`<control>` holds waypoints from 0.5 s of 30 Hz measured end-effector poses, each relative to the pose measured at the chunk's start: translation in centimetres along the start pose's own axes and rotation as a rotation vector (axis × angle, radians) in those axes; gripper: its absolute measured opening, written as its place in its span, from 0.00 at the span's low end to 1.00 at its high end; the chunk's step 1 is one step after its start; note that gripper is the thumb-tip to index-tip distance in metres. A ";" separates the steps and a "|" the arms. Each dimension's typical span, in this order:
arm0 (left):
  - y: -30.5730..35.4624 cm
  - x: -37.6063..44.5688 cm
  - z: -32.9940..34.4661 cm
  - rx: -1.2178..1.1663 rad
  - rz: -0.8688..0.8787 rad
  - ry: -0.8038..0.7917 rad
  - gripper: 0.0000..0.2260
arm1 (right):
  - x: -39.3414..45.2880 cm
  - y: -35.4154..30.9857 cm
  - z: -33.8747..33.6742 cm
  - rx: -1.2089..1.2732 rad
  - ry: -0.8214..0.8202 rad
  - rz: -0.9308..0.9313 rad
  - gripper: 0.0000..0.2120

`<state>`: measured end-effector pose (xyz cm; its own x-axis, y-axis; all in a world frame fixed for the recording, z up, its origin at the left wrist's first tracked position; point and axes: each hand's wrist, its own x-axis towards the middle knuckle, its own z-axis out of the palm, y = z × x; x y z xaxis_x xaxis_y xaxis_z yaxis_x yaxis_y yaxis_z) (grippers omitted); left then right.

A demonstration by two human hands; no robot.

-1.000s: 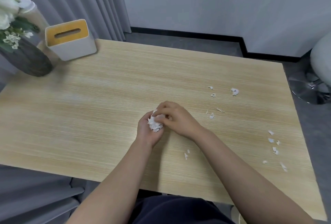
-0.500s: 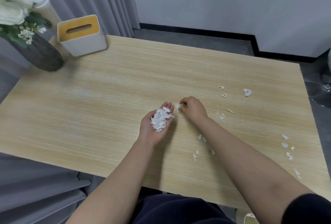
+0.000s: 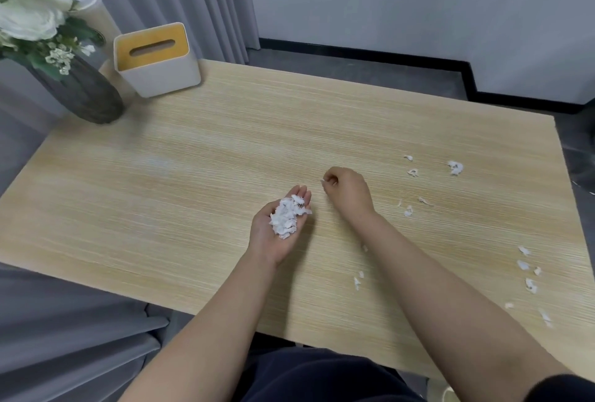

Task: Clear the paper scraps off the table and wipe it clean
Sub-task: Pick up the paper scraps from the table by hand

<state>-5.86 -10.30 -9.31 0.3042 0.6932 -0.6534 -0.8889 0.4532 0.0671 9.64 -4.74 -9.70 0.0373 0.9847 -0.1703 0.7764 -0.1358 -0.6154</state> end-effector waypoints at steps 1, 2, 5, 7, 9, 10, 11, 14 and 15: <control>-0.3 -0.3 0.4 -0.013 0.003 -0.019 0.17 | -0.6 -0.6 -0.8 0.068 0.012 -0.033 0.05; -0.5 -0.3 0.6 -0.025 0.006 -0.023 0.17 | -1.2 -1.2 -1.6 0.128 0.010 -0.073 0.04; -1.4 -0.6 1.5 -0.056 -0.037 -0.055 0.14 | -3.7 -3.0 -3.5 0.239 -0.068 -0.201 0.03; -2.1 -0.7 2.2 -0.027 -0.055 -0.077 0.13 | -5.2 -3.9 -4.2 0.272 -0.147 -0.268 0.02; -2.5 -0.5 2.7 0.020 -0.041 -0.036 0.10 | -6.2 -4.3 -4.4 0.251 -0.221 -0.318 0.03; -2.6 -0.2 2.7 0.025 -0.040 -0.013 0.10 | -6.5 -4.3 -4.4 0.219 -0.253 -0.338 0.03; -2.8 -0.1 2.9 -0.003 -0.055 -0.007 0.11 | -6.7 -4.2 -4.4 0.177 -0.281 -0.355 0.03; -3.3 0.4 3.3 -0.014 -0.101 0.007 0.15 | -7.2 -3.7 -4.4 0.062 -0.341 -0.364 0.04; -3.6 0.3 3.4 -0.009 -0.101 0.007 0.15 | -7.3 -3.4 -4.4 0.050 -0.351 -0.363 0.04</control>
<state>-1.34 -9.81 -7.18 0.3901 0.6405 -0.6615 -0.8569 0.5154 -0.0064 9.46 -11.00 -2.97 -0.4496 0.8746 -0.1815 0.6685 0.1947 -0.7178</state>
